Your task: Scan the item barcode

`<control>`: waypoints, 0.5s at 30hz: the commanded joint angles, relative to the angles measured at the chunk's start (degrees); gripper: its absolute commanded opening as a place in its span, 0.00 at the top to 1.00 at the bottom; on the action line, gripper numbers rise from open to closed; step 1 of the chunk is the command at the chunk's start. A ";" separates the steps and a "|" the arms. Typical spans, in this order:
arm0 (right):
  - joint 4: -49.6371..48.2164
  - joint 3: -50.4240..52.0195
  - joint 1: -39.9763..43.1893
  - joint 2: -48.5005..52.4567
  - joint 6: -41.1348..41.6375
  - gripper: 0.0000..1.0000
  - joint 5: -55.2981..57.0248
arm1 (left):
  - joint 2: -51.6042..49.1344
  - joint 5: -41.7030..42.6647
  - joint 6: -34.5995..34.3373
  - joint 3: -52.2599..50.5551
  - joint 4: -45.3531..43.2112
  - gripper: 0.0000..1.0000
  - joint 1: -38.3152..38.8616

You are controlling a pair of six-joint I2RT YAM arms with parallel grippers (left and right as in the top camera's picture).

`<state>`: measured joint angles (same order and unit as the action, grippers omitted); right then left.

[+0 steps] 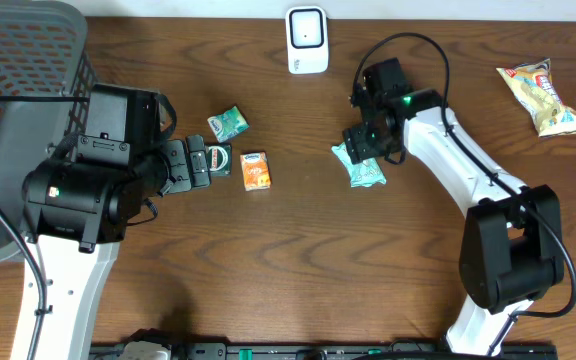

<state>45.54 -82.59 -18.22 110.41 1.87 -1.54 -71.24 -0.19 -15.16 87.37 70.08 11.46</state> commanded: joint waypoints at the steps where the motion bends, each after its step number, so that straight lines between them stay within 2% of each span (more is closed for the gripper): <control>1: -3.23 4.04 0.66 0.61 -0.66 0.26 -0.26 | 0.09 -0.52 0.11 0.61 0.02 0.02 0.09; 7: -9.79 9.53 0.55 0.61 -0.68 0.26 -1.20 | 0.09 -0.52 0.11 0.61 0.02 0.02 0.09; 11: -13.77 12.48 0.55 0.61 -0.68 0.31 -1.20 | 0.09 -0.52 0.11 0.61 0.02 0.02 0.09; 12: -14.25 12.87 0.55 0.61 -0.66 0.34 -1.20 | 0.09 -0.52 0.11 0.61 0.02 0.02 0.09; 14: -14.51 13.11 0.55 0.63 -0.66 0.49 -1.22 | 0.09 -0.52 0.11 0.61 0.02 0.02 0.09; 15: -14.53 13.11 0.55 0.63 -0.63 0.52 -1.25 | 0.09 -0.52 0.11 0.61 0.02 0.02 0.09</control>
<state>31.44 -69.97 -18.22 110.43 1.96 -2.17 -71.24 -0.19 -15.16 87.37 70.08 11.46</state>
